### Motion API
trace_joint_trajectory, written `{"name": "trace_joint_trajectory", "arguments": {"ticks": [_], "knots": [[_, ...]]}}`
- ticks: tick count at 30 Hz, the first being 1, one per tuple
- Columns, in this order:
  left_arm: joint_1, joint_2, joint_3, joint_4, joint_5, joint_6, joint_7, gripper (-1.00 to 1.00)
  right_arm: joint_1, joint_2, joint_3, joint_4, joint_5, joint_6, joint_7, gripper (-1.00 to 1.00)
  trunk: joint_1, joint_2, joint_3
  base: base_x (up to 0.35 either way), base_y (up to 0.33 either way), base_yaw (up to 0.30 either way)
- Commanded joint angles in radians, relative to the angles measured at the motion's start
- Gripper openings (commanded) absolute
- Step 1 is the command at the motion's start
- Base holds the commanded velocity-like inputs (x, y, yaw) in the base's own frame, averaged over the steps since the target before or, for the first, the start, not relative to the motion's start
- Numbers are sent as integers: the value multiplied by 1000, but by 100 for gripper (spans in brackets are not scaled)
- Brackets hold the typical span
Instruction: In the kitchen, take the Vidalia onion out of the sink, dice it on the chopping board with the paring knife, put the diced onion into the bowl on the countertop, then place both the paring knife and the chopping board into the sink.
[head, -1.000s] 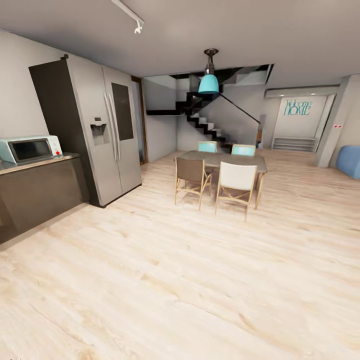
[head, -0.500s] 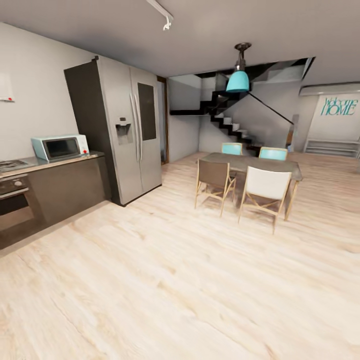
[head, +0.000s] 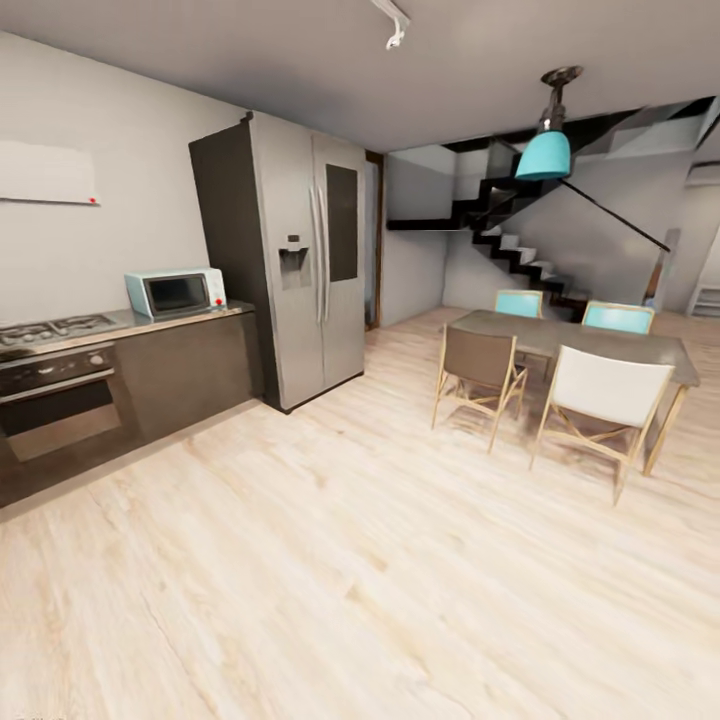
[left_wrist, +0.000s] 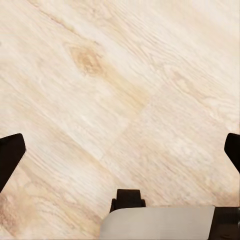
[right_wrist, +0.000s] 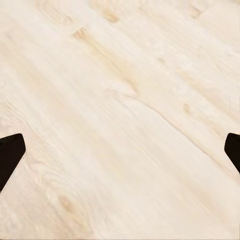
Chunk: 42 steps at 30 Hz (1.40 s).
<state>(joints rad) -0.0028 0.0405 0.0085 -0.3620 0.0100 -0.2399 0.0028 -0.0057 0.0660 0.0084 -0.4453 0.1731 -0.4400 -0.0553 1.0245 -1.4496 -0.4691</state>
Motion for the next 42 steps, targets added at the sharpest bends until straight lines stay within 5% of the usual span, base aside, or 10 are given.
{"name": "trace_joint_trajectory", "arguments": {"ticks": [1, 42], "knots": [[0, 0, 0, 0, 1, -2, 0, 100, 0, 0, 1, 0, 8, -2, -6, 100, 1, 0, -1, 299, 0, 275], [0, -1, -1, 8, 1, -2, 0, 100, 0, 0, 1, 0, 8, -2, -6, 100, 1, 0, -1, 295, 0, 275]]}}
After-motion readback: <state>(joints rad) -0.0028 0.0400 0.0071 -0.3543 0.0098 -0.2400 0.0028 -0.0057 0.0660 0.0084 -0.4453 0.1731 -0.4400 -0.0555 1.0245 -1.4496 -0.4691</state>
